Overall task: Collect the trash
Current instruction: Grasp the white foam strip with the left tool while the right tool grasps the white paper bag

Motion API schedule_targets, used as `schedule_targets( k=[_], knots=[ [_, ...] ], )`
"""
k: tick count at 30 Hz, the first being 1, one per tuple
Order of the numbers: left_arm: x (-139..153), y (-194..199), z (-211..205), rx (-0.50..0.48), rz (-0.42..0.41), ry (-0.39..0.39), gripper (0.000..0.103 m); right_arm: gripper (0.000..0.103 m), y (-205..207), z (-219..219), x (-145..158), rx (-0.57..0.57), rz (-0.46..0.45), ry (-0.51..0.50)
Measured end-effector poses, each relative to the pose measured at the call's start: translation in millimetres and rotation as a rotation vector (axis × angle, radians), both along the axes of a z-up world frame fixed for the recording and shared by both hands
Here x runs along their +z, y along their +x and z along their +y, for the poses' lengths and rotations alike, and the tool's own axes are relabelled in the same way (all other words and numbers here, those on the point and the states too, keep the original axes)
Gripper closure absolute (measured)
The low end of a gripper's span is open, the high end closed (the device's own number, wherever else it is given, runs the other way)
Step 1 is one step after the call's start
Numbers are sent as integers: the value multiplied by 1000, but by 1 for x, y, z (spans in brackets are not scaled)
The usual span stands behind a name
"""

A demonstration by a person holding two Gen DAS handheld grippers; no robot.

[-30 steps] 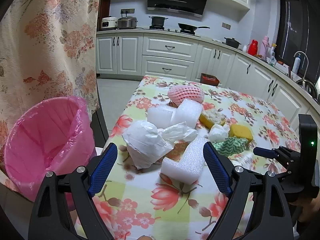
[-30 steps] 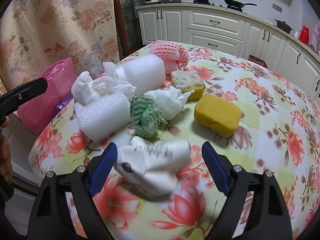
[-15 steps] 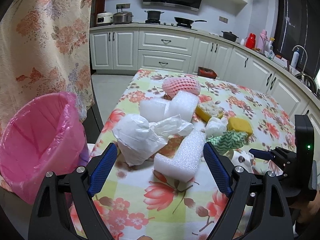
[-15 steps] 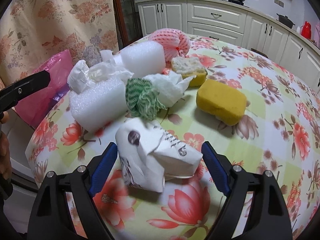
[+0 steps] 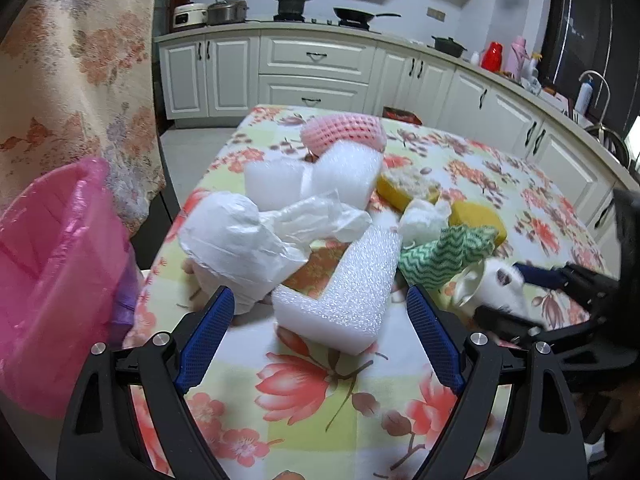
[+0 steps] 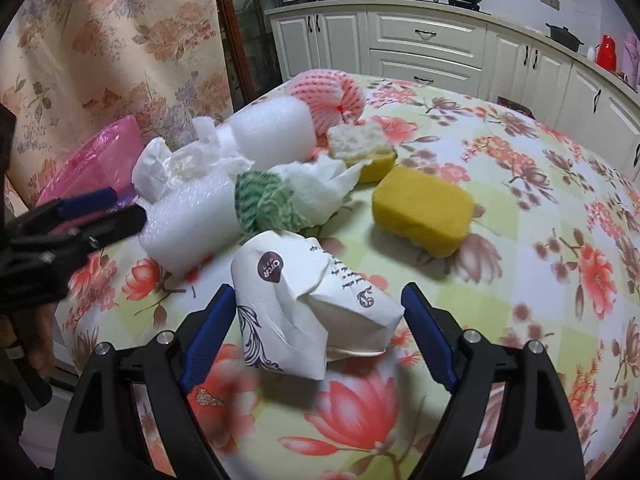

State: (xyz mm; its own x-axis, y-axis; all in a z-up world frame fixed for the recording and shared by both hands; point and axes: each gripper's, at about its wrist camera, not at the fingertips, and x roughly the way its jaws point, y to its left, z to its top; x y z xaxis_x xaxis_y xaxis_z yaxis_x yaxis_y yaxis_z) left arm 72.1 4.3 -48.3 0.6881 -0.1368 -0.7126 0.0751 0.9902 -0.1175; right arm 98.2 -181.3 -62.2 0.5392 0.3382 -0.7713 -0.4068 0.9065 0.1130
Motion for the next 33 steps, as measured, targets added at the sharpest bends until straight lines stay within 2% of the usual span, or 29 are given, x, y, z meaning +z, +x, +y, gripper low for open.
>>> schedule_targets(
  k=[10,12,13,14,18,23,33],
  knots=[
    [-19,15,-14,-54,41,28,21,21,2,-21,21,-53,-46,20],
    [-20,16,-15,-62,44,35,30,21,3,-24,24,-59,-51,23],
    [-21,16,-16,-64,46,40,38,21,3,-25,25,-62,-53,23],
    [-21,16,-16,-66,48,42,41,21,3,-26,26,-64,-55,23],
    [-19,14,-15,-76,42,42,42,21,4,-28,28,-73,-61,24],
    [-10,7,-13,-72,22,40,42,21,3,-28,33,-77,-70,24],
    [32,-10,4,-25,-80,21,42,21,1,-21,50,-73,-106,24]
  ],
)
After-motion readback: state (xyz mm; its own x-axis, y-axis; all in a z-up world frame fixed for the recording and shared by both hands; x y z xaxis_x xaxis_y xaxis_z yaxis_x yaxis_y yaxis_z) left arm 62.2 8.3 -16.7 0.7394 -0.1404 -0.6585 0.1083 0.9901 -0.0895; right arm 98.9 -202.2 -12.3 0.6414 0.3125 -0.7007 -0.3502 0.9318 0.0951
